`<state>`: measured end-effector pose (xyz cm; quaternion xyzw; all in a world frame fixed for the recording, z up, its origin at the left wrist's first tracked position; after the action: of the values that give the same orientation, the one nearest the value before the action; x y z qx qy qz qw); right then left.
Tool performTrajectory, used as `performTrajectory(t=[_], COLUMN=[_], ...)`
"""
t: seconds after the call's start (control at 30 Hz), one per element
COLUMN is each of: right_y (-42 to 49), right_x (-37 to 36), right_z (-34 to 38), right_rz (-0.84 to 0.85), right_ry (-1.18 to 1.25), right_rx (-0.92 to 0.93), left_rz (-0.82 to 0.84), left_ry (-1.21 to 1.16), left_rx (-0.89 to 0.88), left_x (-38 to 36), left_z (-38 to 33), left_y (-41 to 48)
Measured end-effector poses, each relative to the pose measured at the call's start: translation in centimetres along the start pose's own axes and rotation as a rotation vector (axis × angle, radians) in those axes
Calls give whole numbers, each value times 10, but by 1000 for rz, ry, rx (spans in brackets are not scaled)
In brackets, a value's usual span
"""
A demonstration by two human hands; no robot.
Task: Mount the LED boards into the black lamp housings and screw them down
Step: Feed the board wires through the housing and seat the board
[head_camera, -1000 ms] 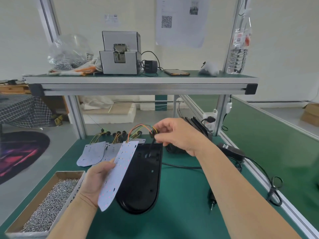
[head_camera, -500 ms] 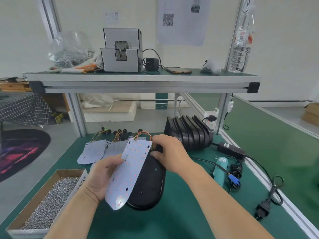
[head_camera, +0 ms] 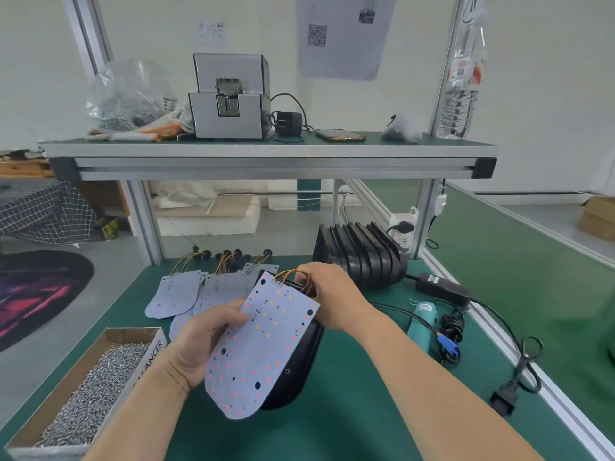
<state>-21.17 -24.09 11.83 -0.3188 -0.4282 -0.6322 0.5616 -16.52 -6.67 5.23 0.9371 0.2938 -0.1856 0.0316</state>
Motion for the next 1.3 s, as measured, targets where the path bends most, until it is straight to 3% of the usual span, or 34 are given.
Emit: performTrajectory(t=[0.33,0.63,0.9,1.1,1.23,1.3], right_y=[-4,-6,-6,-5,-16,-15], right_x=[-13,-13,-10,-12,-15,-15], right_z=[-7,-15,-17,-11,-12,-14], right_rz=[141,59,-33,127,269,266], right_ry=[0,31,50,96,421,362], right_rx=[-18,-151,-129,-38,-37,-23], left_rz=[-27,98,93,86,80,85], left_ry=[6,78,111,123,102,84], left_rx=[24,20,9,30,51,59], left_x=[5,-21,-21,-11,-2,0], left_z=[4,2,1,-4,-6,-4], left_y=[-1,2,3,2,-1,-3])
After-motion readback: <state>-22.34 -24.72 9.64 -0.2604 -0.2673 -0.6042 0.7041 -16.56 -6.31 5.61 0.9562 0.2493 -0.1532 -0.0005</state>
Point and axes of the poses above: each hand's wrist, its own y-axis towards the middle knuckle, its own x-axis out of the back of the hand, z = x × y, the point moved 6 cm from there along y, towards the middle knuckle, and after that the axes turned 8 degrees about z, right-handed, at the moved point
